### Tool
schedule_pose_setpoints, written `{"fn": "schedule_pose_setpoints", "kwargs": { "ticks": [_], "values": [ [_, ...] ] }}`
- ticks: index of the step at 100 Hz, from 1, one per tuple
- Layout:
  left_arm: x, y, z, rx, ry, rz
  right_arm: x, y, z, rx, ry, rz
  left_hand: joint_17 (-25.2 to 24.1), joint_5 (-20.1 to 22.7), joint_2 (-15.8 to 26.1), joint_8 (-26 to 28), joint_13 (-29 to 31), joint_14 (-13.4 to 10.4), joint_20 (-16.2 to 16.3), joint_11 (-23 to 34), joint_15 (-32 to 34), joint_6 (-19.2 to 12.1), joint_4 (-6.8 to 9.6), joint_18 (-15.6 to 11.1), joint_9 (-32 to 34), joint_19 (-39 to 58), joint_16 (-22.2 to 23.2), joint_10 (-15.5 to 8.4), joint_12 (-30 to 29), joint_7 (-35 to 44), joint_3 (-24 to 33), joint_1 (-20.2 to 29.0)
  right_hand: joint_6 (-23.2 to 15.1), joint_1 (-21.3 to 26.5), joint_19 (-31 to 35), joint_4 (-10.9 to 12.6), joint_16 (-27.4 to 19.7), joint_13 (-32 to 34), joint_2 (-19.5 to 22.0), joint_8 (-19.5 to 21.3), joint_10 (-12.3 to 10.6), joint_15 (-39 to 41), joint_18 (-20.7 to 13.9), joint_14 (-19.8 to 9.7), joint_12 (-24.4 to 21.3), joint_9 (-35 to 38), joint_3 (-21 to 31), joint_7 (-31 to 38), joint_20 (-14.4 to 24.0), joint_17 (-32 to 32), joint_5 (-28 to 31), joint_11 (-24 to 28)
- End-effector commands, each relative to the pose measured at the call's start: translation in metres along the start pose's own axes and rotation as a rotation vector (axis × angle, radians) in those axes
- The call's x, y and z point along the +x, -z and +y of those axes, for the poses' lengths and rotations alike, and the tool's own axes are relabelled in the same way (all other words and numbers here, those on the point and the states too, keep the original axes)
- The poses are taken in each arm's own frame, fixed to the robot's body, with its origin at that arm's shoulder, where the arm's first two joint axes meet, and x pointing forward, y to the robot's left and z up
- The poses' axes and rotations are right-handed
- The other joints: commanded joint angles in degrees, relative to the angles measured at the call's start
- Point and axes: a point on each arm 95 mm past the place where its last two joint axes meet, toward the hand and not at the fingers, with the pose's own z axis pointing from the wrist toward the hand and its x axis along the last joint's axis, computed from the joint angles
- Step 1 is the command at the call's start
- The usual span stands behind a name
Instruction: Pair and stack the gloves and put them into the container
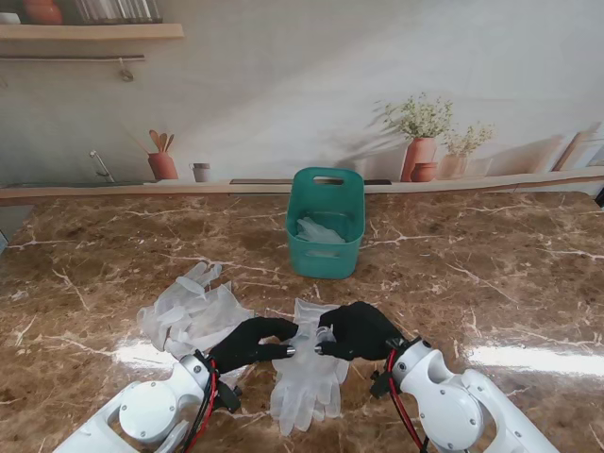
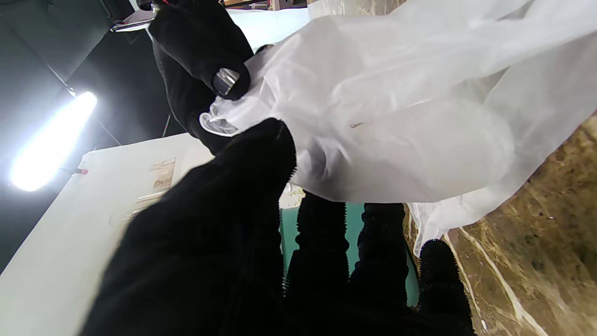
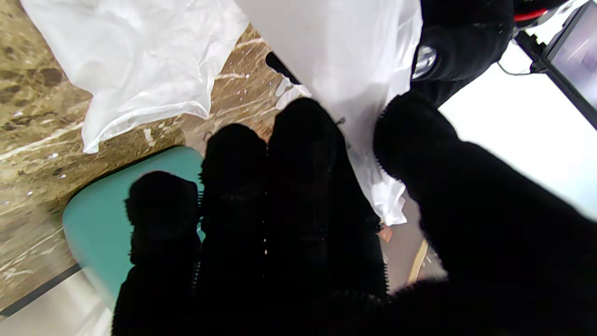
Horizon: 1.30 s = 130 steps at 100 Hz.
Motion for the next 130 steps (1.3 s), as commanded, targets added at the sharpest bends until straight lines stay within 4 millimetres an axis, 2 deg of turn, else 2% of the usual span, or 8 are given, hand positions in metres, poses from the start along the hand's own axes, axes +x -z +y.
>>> {"fn": "schedule_pose_setpoints", "kwargs": {
  "ticks": [1,20,35,60,64,88,110,130],
  "values": [
    [-0.002,0.001,0.004,-0.001,0.008,0.003,0.000,0.006,-0.010,0.001,-0.016,-0.013,-0.8,3.8,0.0,1.1,-1.5,-0.1,0.9,1.1,-0.1,-1.9,0.19,-1.6,-0.3,0.0,0.5,-1.1,-0.5,4.8,1.1,0.0,-0.8,0.2,1.5,-1.1,1.5,0.3,-0.1,1.0,-0.6,1.8,-0.7,-3.4,1.4,1.9,2.9,1.3,1.8,0.2,-0.8,2.2],
    [0.000,0.002,0.004,0.021,0.047,0.019,0.004,0.014,-0.006,-0.012,0.025,0.041,-1.1,3.9,-2.9,4.7,-3.1,0.4,0.7,-4.9,-3.8,1.9,0.80,-0.5,-6.5,-1.3,-3.8,-1.8,-21.9,18.0,-13.6,-12.7,-2.1,-0.1,1.1,-1.3,1.6,-0.4,0.0,1.6,-0.8,1.8,-0.9,-3.7,1.6,1.6,3.2,1.1,1.8,-0.7,-0.9,2.4],
    [0.005,0.002,0.003,0.049,0.076,0.012,0.009,0.018,0.001,0.017,0.093,0.144,-1.1,6.9,3.0,11.7,-1.5,2.0,2.0,-1.8,-2.7,5.2,2.99,0.5,-2.5,-1.3,-2.7,1.3,-20.1,18.4,-18.2,-18.5,-3.8,0.0,0.1,-1.3,1.5,-1.3,-0.1,2.2,-1.1,1.4,-0.9,-3.8,1.8,1.0,3.2,0.7,1.6,-1.6,-0.9,2.4],
    [0.008,0.004,-0.002,-0.032,0.073,-0.025,0.024,0.021,0.006,0.001,0.158,0.276,-1.4,5.8,9.3,4.2,-3.6,2.4,0.5,-0.8,-4.0,9.7,5.40,1.0,-5.5,-4.7,-3.0,2.6,-17.4,3.5,-27.7,-19.5,-5.0,0.1,-0.8,-1.3,1.5,-1.5,-0.3,2.8,-1.5,0.9,-0.8,-3.8,2.0,1.0,3.7,0.4,1.6,-2.0,-0.5,2.4],
    [0.008,0.004,-0.003,-0.059,0.082,-0.029,0.026,0.022,0.007,-0.010,0.170,0.290,-1.2,6.1,13.3,4.3,-4.1,2.6,-1.2,-1.2,-4.4,9.7,6.95,1.0,-5.7,-5.1,-2.9,2.9,-16.9,3.1,-38.4,-16.3,-5.1,0.1,-0.9,-1.3,1.5,-1.5,-0.4,2.8,-1.4,0.8,-0.8,-3.8,2.0,1.0,3.7,0.4,1.6,-2.0,-0.4,2.4],
    [0.009,0.002,0.000,-0.132,0.162,-0.067,0.039,0.025,0.009,0.003,0.254,0.364,-0.1,8.0,23.4,2.5,-8.0,3.0,-7.6,-3.7,-6.1,11.7,6.97,0.0,-9.1,-8.6,-2.1,4.8,-15.9,-0.4,-40.4,-21.6,-5.8,0.1,-1.8,-1.4,1.6,-1.5,-0.3,2.8,-1.6,0.5,-0.6,-4.0,2.2,1.4,3.7,0.0,1.6,-2.3,-0.1,2.1],
    [0.016,-0.002,0.003,-0.089,0.201,-0.058,0.043,0.027,0.007,0.068,0.282,0.406,0.2,10.1,20.1,3.5,-7.4,2.6,-9.6,-3.5,-5.8,9.7,6.91,-0.9,-8.3,-8.6,-1.4,3.6,-15.4,1.4,-39.5,-14.7,-6.4,0.4,-3.7,-1.3,1.6,-1.3,-0.1,1.7,-1.6,-0.7,-0.4,-4.3,2.2,1.9,2.7,-0.6,1.5,-2.5,0.4,1.0],
    [0.020,-0.002,0.003,-0.086,0.139,-0.045,0.042,0.026,0.006,0.082,0.313,0.406,-0.3,9.1,9.2,-2.1,-4.8,1.8,-7.8,-1.2,-4.4,5.1,6.60,-1.3,-5.0,-6.7,-1.3,0.9,-14.9,13.6,-38.1,1.6,-6.6,0.5,-4.2,-1.2,1.6,-1.3,0.0,0.6,-1.7,-1.2,-0.3,-4.3,2.3,2.0,2.1,-0.6,1.6,-2.6,0.6,0.7]
  ]
}}
